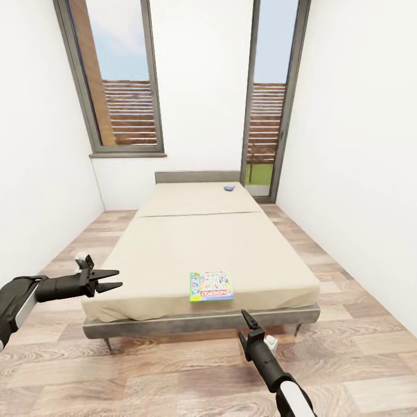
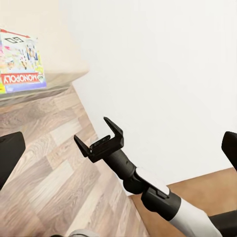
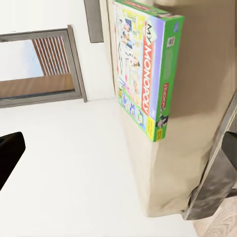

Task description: Put all the toys in the child's room - the three board games (two on the bed and one on the table), the two jigsaw puzzles on the table, and the tennis ball on the table - inside the toy box on the table in the child's room.

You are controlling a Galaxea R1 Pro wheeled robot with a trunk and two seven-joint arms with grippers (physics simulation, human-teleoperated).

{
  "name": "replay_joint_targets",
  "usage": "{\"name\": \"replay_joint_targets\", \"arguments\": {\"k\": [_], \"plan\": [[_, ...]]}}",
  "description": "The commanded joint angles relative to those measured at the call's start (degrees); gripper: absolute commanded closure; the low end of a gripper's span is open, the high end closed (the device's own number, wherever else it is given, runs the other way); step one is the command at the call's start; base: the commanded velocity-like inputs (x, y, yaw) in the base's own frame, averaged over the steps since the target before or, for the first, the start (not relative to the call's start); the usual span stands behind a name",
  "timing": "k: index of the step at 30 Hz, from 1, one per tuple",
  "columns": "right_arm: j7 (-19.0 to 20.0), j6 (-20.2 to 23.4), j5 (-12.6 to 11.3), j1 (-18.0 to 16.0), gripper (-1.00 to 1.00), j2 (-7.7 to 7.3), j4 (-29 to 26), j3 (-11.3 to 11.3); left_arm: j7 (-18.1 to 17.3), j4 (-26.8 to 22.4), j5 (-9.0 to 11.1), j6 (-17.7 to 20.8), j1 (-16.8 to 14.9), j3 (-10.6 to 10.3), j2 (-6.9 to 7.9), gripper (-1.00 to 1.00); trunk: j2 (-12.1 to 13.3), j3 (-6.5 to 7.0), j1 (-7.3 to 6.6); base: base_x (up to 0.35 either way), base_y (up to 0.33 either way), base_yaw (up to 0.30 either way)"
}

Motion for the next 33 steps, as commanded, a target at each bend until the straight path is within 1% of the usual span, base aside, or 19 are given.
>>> {"name": "replay_joint_targets", "arguments": {"k": [1,6,15,19,21,25,33], "plan": [[0.1,0.5,-0.4,0.0,-1.00,0.06,0.0,-0.2,-0.3,0.0,0.1,0.6,0.0,-0.2,0.04,-1.00,-0.4,-0.24,0.22,0.000,0.000,0.000],[0.2,0.5,-0.4,0.0,-1.00,0.06,-0.2,-0.2,-0.3,-0.1,0.1,0.6,0.0,-0.3,0.00,-1.00,-2.4,-1.14,1.31,0.000,0.000,0.000],[0.3,0.5,0.1,-0.2,-1.00,0.00,-0.7,0.3,-0.3,-0.4,0.1,0.6,0.0,-0.5,-0.37,-1.00,-2.4,-1.14,1.31,0.000,0.000,0.000],[0.3,0.5,0.2,-0.2,-1.00,-0.62,-1.0,0.3,-0.3,-0.6,0.0,0.3,0.0,-0.6,-0.59,-1.00,-2.4,-1.14,1.31,0.001,0.000,0.000],[0.3,0.5,0.1,-0.2,-1.00,-1.48,-1.0,0.2,-0.3,-0.9,0.0,0.2,0.0,-0.6,-0.86,-1.00,-2.4,-1.14,1.31,0.061,0.000,0.000],[0.3,0.4,0.0,-0.2,-1.00,-2.31,-1.0,0.2,-0.3,-1.1,0.0,0.1,0.0,-0.6,-1.18,-1.00,-2.4,-1.14,1.31,0.163,0.000,0.000],[0.3,0.4,-0.1,-0.2,-1.00,-2.69,-1.0,0.2,-0.3,-1.2,0.0,0.2,0.0,-0.6,-1.24,-1.00,-2.4,-1.14,1.31,0.072,0.000,0.000]]}}
